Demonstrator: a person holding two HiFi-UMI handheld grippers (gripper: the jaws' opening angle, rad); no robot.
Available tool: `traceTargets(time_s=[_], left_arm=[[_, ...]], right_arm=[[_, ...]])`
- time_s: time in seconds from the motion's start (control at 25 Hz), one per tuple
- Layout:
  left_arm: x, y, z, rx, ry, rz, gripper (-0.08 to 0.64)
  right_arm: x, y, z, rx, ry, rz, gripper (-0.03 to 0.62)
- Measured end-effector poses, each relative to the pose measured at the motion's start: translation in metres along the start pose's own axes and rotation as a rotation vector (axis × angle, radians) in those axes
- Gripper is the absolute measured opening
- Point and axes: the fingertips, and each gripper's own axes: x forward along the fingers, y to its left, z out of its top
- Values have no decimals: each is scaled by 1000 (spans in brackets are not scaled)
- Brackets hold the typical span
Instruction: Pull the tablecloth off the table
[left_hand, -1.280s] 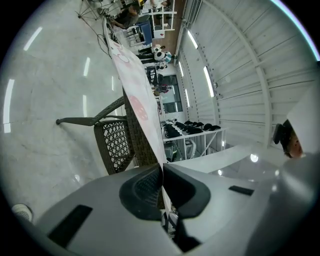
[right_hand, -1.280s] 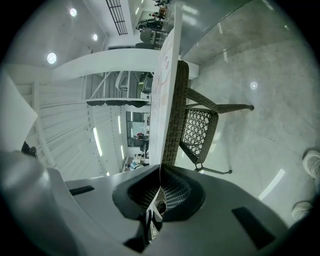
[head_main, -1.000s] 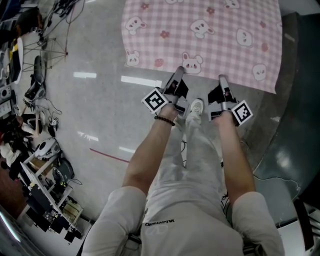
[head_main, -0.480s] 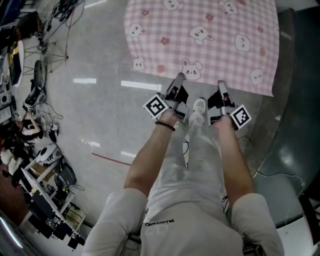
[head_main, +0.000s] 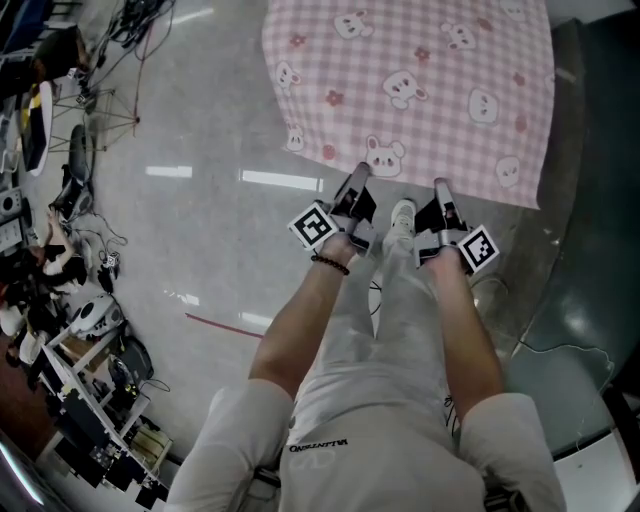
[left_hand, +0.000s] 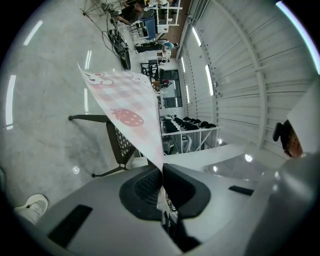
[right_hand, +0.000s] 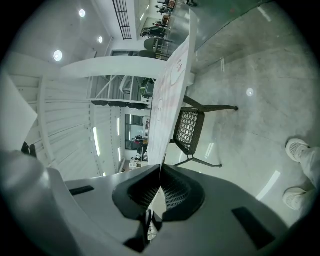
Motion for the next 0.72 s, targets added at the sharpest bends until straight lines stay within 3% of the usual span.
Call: traceTargets(time_s=[0.72], left_arm=[[-1,18,-6,-6,40,32,3]], right_arm=[[3,-15,-1,-27,53,-1,8]])
